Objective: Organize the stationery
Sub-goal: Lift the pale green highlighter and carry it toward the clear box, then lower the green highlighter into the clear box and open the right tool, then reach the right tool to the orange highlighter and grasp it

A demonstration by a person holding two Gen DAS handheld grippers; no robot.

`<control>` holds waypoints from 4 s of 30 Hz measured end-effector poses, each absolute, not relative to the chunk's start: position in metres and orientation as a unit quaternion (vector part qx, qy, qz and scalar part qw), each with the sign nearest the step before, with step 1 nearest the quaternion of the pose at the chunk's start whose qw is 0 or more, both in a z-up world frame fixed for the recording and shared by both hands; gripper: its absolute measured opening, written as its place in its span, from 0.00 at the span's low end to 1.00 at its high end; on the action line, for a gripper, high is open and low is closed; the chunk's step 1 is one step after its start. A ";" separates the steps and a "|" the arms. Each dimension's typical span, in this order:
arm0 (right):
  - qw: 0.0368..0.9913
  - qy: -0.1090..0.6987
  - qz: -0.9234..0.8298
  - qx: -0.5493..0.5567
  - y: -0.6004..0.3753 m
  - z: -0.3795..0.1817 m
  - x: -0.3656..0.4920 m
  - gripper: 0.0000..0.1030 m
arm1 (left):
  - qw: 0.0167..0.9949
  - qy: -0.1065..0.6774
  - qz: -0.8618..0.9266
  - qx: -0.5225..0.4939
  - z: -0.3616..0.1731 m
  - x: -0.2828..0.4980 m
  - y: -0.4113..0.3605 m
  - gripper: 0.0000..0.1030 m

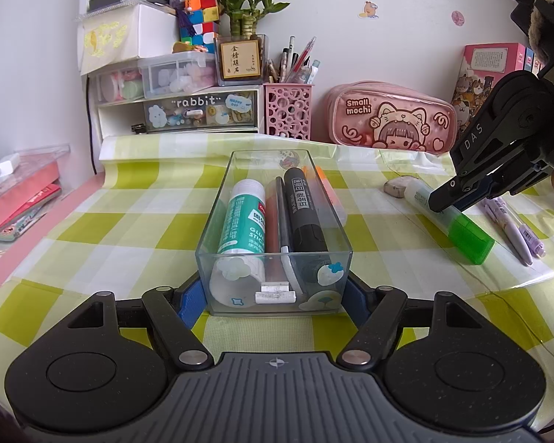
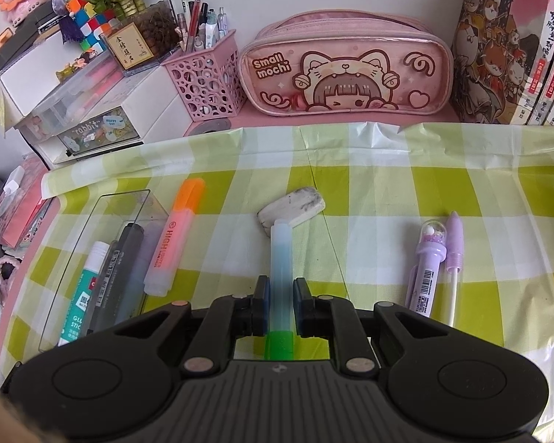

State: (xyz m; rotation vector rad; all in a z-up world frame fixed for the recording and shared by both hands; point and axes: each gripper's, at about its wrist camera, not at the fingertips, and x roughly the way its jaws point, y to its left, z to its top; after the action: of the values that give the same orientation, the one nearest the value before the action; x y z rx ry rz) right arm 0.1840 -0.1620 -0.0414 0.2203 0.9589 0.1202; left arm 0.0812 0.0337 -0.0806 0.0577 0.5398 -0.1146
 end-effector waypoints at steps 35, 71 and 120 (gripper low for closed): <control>0.884 0.406 0.118 0.197 -0.105 0.011 0.168 0.05 | 0.962 0.264 -0.057 0.031 -0.080 0.081 0.034 0.70; 0.811 0.547 0.131 0.162 -0.037 -0.012 0.217 0.08 | 0.963 0.263 -0.049 0.027 -0.081 0.078 0.031 0.70; 0.885 0.451 0.113 -0.013 -0.048 -0.055 0.226 0.18 | 0.965 0.260 -0.023 0.018 -0.081 0.076 0.044 0.70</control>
State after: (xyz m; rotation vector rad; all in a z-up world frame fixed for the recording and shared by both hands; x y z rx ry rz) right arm 0.2259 -0.0481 -0.0546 -0.0262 0.9392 0.2353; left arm 0.0762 0.0444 -0.0807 0.0374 0.5258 -0.0463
